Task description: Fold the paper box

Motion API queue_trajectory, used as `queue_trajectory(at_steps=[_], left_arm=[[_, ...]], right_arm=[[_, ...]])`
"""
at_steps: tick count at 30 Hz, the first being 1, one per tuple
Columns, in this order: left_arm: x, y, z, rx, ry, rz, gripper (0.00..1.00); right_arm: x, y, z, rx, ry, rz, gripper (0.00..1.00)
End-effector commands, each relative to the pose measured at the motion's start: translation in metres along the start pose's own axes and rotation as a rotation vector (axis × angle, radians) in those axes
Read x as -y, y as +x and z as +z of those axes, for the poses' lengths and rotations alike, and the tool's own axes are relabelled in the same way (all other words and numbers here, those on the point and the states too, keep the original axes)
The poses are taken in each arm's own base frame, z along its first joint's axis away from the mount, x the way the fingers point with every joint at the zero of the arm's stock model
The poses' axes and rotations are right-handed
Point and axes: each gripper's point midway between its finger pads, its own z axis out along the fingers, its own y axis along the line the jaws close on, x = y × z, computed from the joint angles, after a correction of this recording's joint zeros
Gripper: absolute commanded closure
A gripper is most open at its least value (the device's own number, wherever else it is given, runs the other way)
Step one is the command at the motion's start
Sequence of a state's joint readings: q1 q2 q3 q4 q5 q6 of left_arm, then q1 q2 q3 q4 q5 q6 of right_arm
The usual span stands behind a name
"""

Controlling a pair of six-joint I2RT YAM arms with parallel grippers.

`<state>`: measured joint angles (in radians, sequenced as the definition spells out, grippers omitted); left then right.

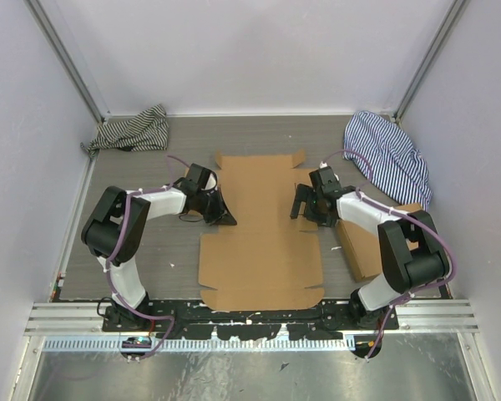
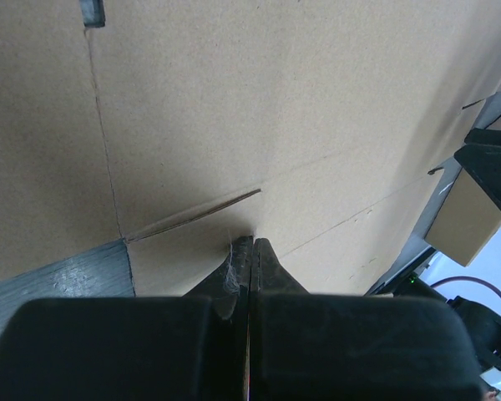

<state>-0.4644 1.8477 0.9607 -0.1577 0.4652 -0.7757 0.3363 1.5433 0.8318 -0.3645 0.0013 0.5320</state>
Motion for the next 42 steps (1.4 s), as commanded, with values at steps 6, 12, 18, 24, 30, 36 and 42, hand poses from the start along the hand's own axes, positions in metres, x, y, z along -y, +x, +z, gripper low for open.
queue_trajectory(at_steps=[6,12,18,24,30,36,42], left_arm=[[-0.099,0.034,0.018,-0.058,-0.343,-0.041,1.0],[-0.098,0.034,0.018,-0.06,-0.338,-0.041,1.0],[-0.096,0.034,0.018,-0.062,-0.332,-0.04,1.0],[-0.096,0.034,0.018,-0.063,-0.331,-0.038,1.0],[-0.097,0.035,0.019,-0.068,-0.33,-0.035,1.0],[-0.099,0.037,0.02,-0.075,-0.333,-0.036,1.0],[-0.099,0.039,0.018,-0.076,-0.331,-0.037,1.0]], right_arm=[[-0.029,-0.018,-0.028,0.061,-0.134,-0.016,0.06],[-0.048,-0.026,-0.043,0.084,-0.216,-0.023,0.06],[-0.071,-0.024,-0.043,0.072,-0.286,-0.046,0.08],[-0.09,-0.019,-0.041,0.064,-0.308,-0.074,0.08],[-0.107,-0.013,-0.037,0.05,-0.32,-0.1,0.09],[-0.111,-0.002,-0.017,0.015,-0.318,-0.105,0.09],[-0.101,0.018,0.027,-0.075,-0.261,-0.098,0.09]])
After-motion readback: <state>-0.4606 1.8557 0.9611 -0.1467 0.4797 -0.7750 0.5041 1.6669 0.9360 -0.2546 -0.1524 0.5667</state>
